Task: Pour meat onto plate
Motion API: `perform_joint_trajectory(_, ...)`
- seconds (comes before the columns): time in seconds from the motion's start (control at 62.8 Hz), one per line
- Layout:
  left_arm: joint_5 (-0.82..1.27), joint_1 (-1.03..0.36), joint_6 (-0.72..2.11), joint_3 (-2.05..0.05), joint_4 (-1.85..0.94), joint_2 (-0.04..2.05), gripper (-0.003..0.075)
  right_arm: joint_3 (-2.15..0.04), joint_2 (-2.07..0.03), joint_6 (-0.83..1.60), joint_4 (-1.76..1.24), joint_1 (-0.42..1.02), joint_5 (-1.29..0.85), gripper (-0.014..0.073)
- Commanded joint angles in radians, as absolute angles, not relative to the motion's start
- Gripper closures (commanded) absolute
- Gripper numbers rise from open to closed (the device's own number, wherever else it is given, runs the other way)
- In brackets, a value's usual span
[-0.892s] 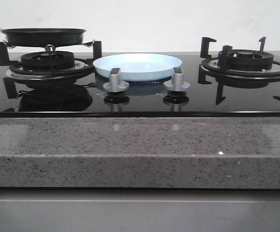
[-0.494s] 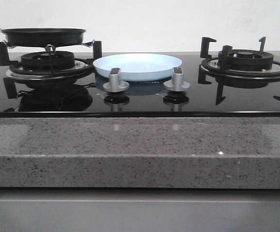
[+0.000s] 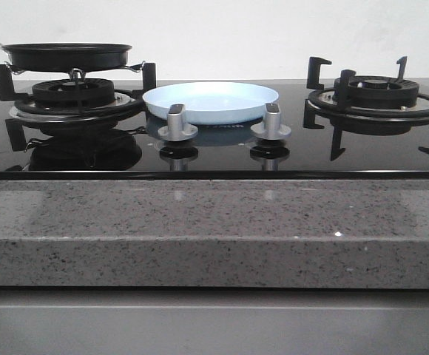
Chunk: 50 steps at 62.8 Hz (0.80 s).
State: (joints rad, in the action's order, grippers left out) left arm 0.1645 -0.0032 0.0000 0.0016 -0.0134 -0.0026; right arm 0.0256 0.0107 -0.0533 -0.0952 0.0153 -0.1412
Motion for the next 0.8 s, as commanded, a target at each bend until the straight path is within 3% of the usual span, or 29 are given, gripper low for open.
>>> perform_joint_trajectory(0.0, 0.078, -0.007, -0.009, 0.01, -0.022, -0.02, 0.0741, 0.021, 0.027, -0.051, -0.084, 0.009, -0.06, 0.0652)
perform_joint_trajectory(0.59, 0.053, -0.007, -0.009, 0.01, -0.014, -0.02, 0.0741, 0.02, 0.027, -0.051, -0.084, 0.009, -0.059, 0.0652)
perform_joint_trajectory(0.781, 0.051, -0.007, -0.009, -0.107, -0.014, -0.016, 0.0741, -0.096, 0.027, -0.05, -0.072, 0.009, -0.113, 0.0652)
